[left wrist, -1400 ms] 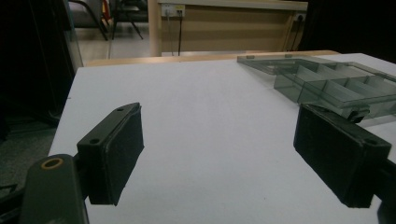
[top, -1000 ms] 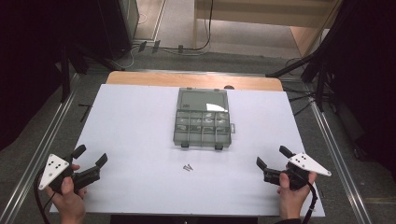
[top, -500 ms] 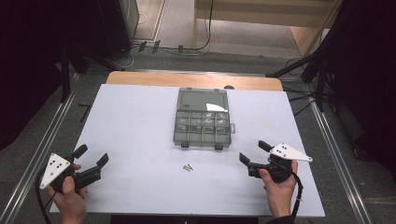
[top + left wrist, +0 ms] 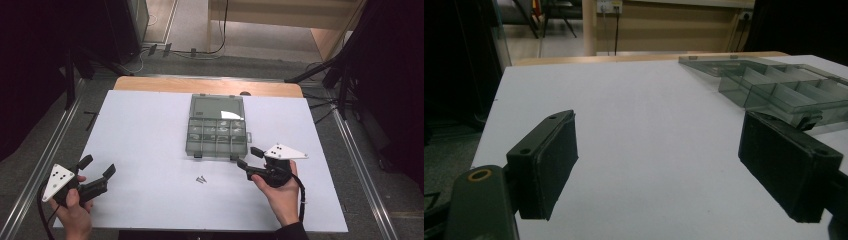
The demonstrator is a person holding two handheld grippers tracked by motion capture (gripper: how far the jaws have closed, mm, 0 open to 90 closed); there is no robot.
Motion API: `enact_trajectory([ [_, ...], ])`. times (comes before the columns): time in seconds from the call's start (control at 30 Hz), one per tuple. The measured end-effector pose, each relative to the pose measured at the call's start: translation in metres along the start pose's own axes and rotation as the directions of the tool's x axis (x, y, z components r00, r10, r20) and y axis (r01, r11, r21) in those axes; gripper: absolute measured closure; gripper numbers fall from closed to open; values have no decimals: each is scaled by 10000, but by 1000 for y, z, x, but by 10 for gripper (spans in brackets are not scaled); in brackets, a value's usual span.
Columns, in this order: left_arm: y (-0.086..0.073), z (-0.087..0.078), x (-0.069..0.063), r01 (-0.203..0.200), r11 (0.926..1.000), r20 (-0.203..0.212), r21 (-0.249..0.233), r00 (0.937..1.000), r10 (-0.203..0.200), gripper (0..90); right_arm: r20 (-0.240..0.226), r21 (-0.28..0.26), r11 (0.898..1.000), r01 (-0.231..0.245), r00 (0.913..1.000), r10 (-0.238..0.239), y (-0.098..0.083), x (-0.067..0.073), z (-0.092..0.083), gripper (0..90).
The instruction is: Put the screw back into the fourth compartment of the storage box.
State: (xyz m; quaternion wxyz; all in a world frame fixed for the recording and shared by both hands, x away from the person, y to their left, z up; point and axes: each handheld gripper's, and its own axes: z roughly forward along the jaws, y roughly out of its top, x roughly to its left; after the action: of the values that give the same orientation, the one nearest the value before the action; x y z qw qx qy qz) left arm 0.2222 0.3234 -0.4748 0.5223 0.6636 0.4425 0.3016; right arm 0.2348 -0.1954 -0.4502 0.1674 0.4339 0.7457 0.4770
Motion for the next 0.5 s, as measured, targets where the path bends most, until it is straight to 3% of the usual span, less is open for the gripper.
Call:
enact_trajectory([
  [0.03,0,0,1,29,10000,-21,12,10000,-29,163,61,223,9996,183,9998,-184,1,5,6,493],
  [0.13,0,0,1,47,10000,-18,2,10000,-47,163,-366,495,9987,90,9993,-72,4,10,15,532],
  [0.33,0,1,1,49,10000,-1,42,10000,-49,163,-881,1114,9938,6,9961,92,11,16,27,568],
  [0.5,0,2,1,86,9999,37,67,10000,-86,162,-1023,1730,9844,317,9947,-140,17,24,38,570],
])
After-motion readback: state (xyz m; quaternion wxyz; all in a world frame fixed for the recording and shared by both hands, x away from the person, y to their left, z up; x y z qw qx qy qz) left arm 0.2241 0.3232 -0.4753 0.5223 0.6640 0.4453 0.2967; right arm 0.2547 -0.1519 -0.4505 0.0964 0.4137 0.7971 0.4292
